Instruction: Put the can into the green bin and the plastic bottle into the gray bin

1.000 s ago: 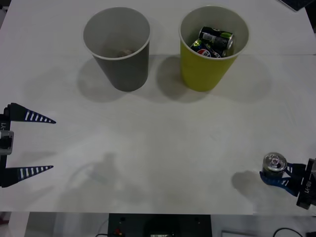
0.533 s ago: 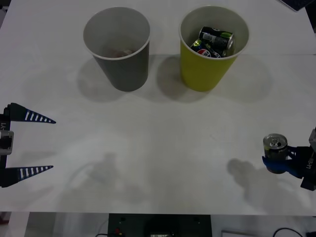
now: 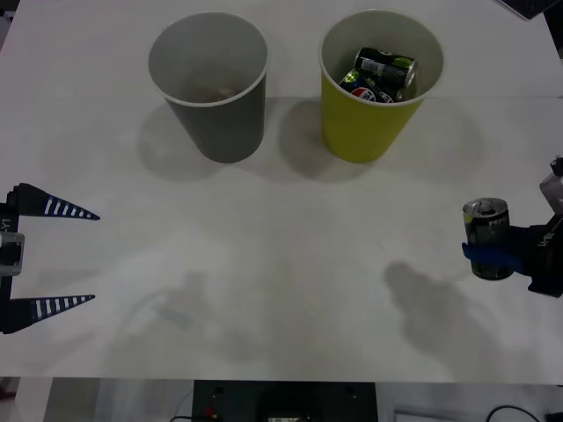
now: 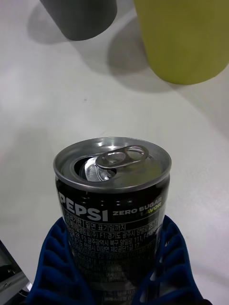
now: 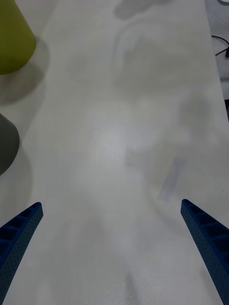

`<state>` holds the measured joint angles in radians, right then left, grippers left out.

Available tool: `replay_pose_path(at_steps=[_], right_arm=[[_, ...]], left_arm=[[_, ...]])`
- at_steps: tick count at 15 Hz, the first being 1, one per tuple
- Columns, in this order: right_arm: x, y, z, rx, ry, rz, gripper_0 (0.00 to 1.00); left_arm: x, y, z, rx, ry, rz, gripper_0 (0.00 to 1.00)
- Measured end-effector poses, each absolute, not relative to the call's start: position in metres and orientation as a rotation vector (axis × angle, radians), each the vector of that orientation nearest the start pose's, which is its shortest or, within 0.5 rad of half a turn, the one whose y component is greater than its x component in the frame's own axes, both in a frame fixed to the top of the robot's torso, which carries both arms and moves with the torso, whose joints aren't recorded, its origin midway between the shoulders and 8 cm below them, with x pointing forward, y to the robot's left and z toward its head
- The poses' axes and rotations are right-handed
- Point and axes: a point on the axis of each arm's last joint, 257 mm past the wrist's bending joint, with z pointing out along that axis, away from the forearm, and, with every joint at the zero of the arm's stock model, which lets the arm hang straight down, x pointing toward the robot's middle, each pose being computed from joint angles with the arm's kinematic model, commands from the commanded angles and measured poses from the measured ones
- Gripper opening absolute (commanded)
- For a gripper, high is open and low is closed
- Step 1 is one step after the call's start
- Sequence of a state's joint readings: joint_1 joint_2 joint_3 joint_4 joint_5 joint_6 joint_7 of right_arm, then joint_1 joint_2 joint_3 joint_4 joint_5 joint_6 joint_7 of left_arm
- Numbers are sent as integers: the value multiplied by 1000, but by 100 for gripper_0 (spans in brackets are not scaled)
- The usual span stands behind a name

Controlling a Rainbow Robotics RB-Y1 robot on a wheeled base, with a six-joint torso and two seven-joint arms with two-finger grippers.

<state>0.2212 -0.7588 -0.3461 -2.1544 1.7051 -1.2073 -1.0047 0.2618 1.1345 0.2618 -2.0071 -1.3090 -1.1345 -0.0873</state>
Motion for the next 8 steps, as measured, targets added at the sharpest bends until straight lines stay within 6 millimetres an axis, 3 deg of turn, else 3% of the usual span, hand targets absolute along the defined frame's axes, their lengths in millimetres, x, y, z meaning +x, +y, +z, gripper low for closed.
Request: replay_pose_path(at_steps=[8], right_arm=[[391,-261,-103,-762,2192,408,0]], left_arm=[[341,286,-167,1762,1444,-118,100]])
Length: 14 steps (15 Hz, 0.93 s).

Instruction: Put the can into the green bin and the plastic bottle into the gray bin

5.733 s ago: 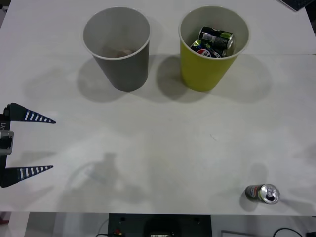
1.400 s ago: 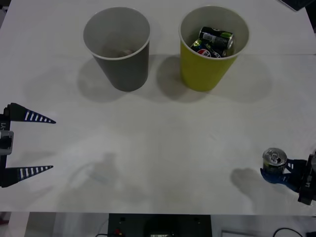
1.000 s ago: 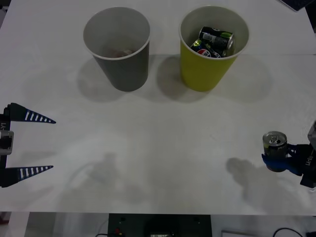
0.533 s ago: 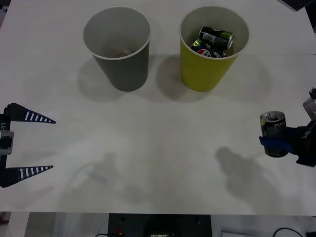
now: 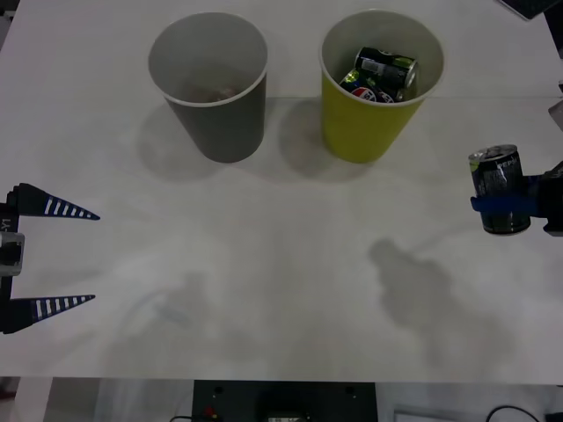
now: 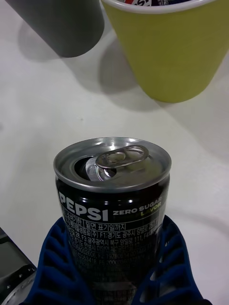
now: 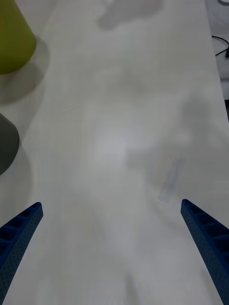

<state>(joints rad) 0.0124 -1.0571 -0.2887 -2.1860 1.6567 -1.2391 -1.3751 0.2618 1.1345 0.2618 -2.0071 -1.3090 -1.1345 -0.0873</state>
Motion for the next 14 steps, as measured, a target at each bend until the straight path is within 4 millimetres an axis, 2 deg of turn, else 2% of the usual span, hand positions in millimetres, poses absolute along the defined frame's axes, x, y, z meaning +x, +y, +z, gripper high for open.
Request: replay_pose_path(at_steps=[4,7,11,14], right_arm=[[414,-260,-65,-793,2181,440,0],[440,-257,-39,-835,2182,406,0],[477,-247,-6,-897,2209,337,0],[514,-232,9,-881,2236,328,0]], left_arm=[[341,286,-167,1762,1444,-118,100],[341,286,-167,1762,1443,-118,100],[341,286,-167,1762,1443,-118,100],[341,286,-167,1762,1443,-118,100]])
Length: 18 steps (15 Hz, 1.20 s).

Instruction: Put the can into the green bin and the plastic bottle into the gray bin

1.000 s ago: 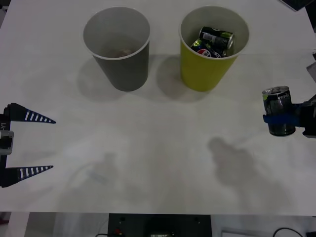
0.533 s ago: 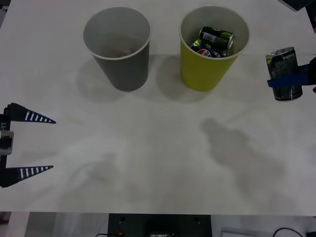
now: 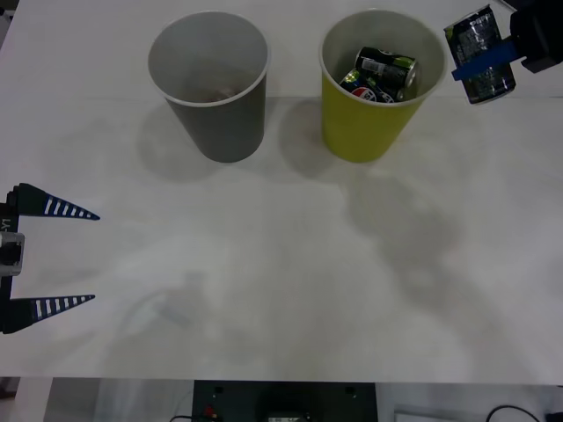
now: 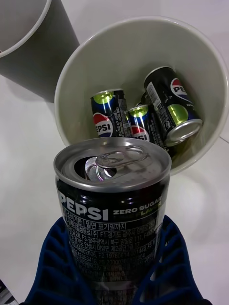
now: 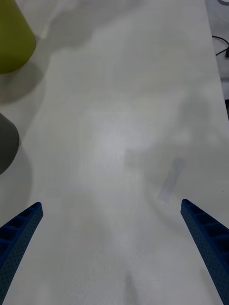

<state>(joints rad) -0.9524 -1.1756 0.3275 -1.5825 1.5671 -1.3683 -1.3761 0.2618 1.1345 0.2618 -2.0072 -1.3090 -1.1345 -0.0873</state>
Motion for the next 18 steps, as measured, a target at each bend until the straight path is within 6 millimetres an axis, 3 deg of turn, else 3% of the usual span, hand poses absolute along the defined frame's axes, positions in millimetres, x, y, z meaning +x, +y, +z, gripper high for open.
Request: replay_pose_path(at_steps=[4,8,10,13,14,18], right_arm=[[569,-208,20,-834,2262,273,0],[604,-188,18,-779,2279,233,5],[613,-178,19,-775,2274,229,21],[619,-170,19,-807,2247,219,87],[619,-170,19,-819,2240,215,100],[615,-170,21,-876,2217,222,100]], left_arm=[[341,286,-167,1762,1443,-118,100],[341,286,-167,1762,1443,-118,100],[341,286,-167,1762,1443,-118,100],[341,286,-167,1762,1443,-118,100],[341,286,-167,1762,1443,-118,100],[341,286,-167,1762,1443,-118,100]])
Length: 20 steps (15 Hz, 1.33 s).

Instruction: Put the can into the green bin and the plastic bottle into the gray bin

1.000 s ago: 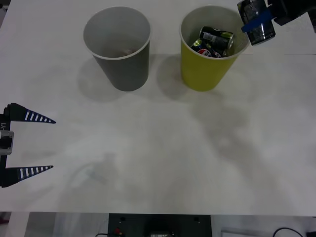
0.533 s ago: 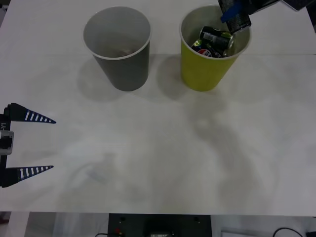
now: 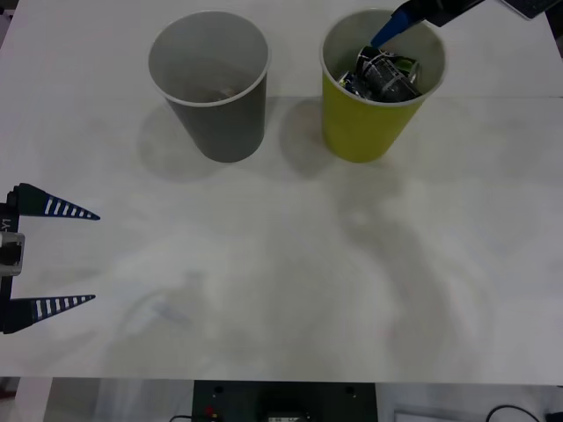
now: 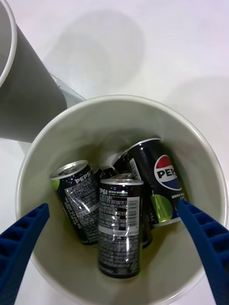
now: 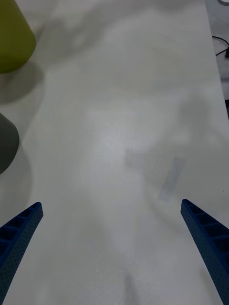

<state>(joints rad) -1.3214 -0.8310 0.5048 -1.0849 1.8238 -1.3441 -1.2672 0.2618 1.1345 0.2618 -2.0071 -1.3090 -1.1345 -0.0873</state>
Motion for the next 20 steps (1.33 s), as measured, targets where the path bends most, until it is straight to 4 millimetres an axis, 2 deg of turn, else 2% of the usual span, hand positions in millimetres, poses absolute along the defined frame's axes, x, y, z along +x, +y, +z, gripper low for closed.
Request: replay_pose_path(at_steps=[4,9,15,20], right_arm=[[587,-187,30,-976,2207,322,100],[535,-212,35,-1071,2144,406,100],[463,-249,-1,-1203,2049,385,100],[426,-277,-30,-1341,1937,327,100]], left_arm=[[341,286,-167,1762,1444,-118,100],[341,286,-167,1762,1443,-118,100],[341,286,-167,1762,1444,-118,100],[341,286,-167,1762,1444,-118,100]])
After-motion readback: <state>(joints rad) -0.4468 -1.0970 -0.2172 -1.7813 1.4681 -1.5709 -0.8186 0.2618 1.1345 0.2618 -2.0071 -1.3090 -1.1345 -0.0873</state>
